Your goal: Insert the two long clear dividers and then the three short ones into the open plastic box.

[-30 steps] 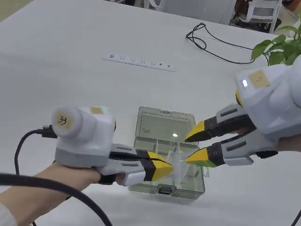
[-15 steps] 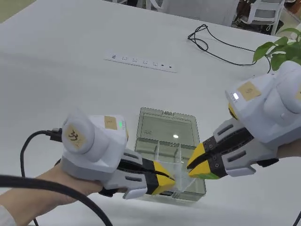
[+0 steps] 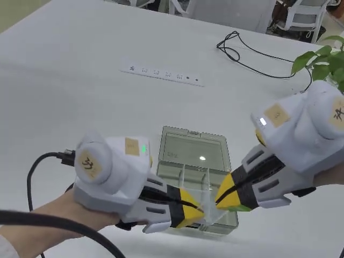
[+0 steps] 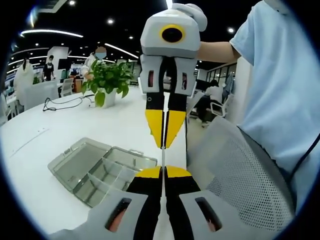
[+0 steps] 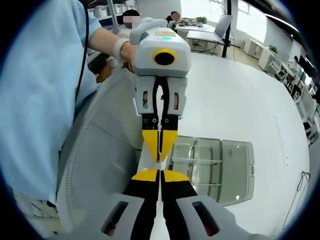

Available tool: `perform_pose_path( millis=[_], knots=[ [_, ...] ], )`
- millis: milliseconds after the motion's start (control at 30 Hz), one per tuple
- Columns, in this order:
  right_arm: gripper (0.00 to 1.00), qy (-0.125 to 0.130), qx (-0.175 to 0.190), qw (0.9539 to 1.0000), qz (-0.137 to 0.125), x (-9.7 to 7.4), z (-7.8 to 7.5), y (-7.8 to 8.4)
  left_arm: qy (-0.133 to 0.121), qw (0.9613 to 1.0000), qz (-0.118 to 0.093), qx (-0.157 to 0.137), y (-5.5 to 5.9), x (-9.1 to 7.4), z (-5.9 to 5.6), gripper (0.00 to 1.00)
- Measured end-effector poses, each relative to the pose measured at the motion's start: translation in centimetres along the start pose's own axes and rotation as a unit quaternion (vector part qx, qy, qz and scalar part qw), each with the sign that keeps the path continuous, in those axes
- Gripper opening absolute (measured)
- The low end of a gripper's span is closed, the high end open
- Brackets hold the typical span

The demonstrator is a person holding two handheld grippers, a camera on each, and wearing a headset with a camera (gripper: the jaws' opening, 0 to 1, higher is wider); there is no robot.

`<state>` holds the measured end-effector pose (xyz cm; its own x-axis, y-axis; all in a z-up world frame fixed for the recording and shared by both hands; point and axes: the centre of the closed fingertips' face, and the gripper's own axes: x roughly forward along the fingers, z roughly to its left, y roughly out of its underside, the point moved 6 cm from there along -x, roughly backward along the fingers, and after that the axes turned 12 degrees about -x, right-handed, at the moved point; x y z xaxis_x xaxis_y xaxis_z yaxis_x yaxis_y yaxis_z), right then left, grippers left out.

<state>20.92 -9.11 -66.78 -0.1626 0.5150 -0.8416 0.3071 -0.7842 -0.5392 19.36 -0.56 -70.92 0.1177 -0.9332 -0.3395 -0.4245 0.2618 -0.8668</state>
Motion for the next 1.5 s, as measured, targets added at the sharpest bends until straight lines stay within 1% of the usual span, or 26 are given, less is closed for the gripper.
perform_pose_path(
  millis=[67,100,167,367,467,500,533,633,667,700,733,767,800,833,867,900,933,1000,1033,1067,1167,1333,1433,1500],
  knots=[
    [0.03,0.000,-0.001,1.0000,0.002,0.0,0.0,0.0,0.001,1.0000,0.001,-0.007,0.0,0.0,0.0,0.00],
    [0.02,0.004,-0.002,1.0000,0.003,0.0,-0.1,0.0,-0.003,1.0000,-0.001,-0.006,0.0,0.0,0.1,0.00],
    [0.02,0.001,0.003,1.0000,0.003,0.0,0.0,0.0,0.000,0.9999,-0.001,-0.012,0.1,0.0,0.1,0.00],
    [0.02,0.000,0.006,1.0000,0.006,0.0,0.0,0.0,-0.003,0.9999,-0.003,-0.016,0.1,0.2,0.1,0.00],
    [0.02,0.001,0.008,1.0000,0.005,-0.1,-0.2,-0.2,-0.011,0.9998,-0.001,-0.016,0.2,0.2,0.3,0.00],
    [0.02,0.002,0.009,1.0000,0.004,-0.2,-0.3,-0.2,-0.019,0.9997,-0.002,-0.018,0.3,0.2,0.4,0.00],
    [0.02,0.003,0.010,0.9999,0.005,-0.2,-0.4,-0.2,-0.021,0.9996,0.001,-0.020,0.4,0.2,0.5,0.02],
    [0.02,0.011,0.013,0.9998,0.010,-0.7,-0.9,0.1,-0.040,0.9988,-0.002,-0.028,0.7,-0.2,1.0,0.13],
    [0.02,0.015,0.016,0.9997,0.014,-0.8,-1.1,0.3,-0.045,0.9986,-0.003,-0.026,0.8,-0.4,1.1,0.16],
    [0.02,0.019,0.021,0.9994,0.021,-1.1,-1.4,0.6,-0.054,0.9981,-0.006,-0.030,0.9,-0.6,1.3,0.18],
    [0.02,0.024,0.020,0.9992,0.024,-1.2,-1.6,0.8,-0.057,0.9976,-0.007,-0.039,1.0,-0.8,1.4,0.21],
    [0.02,0.030,0.030,0.9986,0.032,-1.4,-1.9,1.3,-0.063,0.9973,-0.009,-0.037,1.1,-1.1,1.5,0.23],
    [0.02,0.034,0.030,0.9984,0.035,-1.5,-2.3,1.6,-0.070,0.9968,-0.010,-0.035,1.2,-1.2,1.6,0.25],
    [0.02,0.036,0.031,0.9983,0.036,-1.6,-2.4,1.7,-0.075,0.9964,-0.010,-0.038,1.3,-1.4,1.7,0.28],
    [0.02,0.037,0.040,0.9977,0.040,-1.7,-2.6,2.0,-0.079,0.9958,-0.012,-0.044,1.4,-1.5,1.9,0.30],
    [0.02,0.039,0.039,0.9976,0.041,-1.8,-2.7,2.2,-0.082,0.9954,-0.015,-0.046,1.4,-1.7,2.0,0.31],
    [0.02,0.039,0.046,0.9971,0.047,-1.8,-2.9,2.4,-0.085,0.9949,-0.018,-0.050,1.5,-1.8,2.1,0.32],
    [0.02,0.044,0.048,0.9967,0.050,-1.8,-3.2,2.7,-0.091,0.9943,-0.019,-0.053,1.6,-1.9,2.2,0.35],
    [0.02,0.042,0.053,0.9962,0.055,-1.8,-3.3,3.0,-0.096,0.9936,-0.019,-0.056,1.6,-2.0,2.3,0.39],
    [0.02,0.046,0.049,0.9962,0.056,-1.8,-3.4,3.1,-0.101,0.9931,-0.018,-0.057,1.7,-2.1,2.4,0.41],
    [0.02,0.050,0.054,0.9949,0.069,-1.5,-3.8,4.0,-0.111,0.9918,-0.013,-0.062,2.0,-2.3,2.6,0.46],
    [0.02,0.048,0.058,0.9938,0.082,-1.2,-3.9,4.5,-0.135,0.9881,-0.017,-0.071,2.3,-2.9,3.1,0.60],
    [0.02,0.049,0.062,0.9932,0.086,-1.0,-4.0,4.9,-0.143,0.9868,-0.018,-0.074,2.4,-3.2,3.3,0.68],
    [0.02,0.047,0.063,0.9926,0.092,-0.8,-4.1,5.1,-0.157,0.9843,-0.018,-0.078,2.6,-3.5,3.6,0.74]
  ],
)
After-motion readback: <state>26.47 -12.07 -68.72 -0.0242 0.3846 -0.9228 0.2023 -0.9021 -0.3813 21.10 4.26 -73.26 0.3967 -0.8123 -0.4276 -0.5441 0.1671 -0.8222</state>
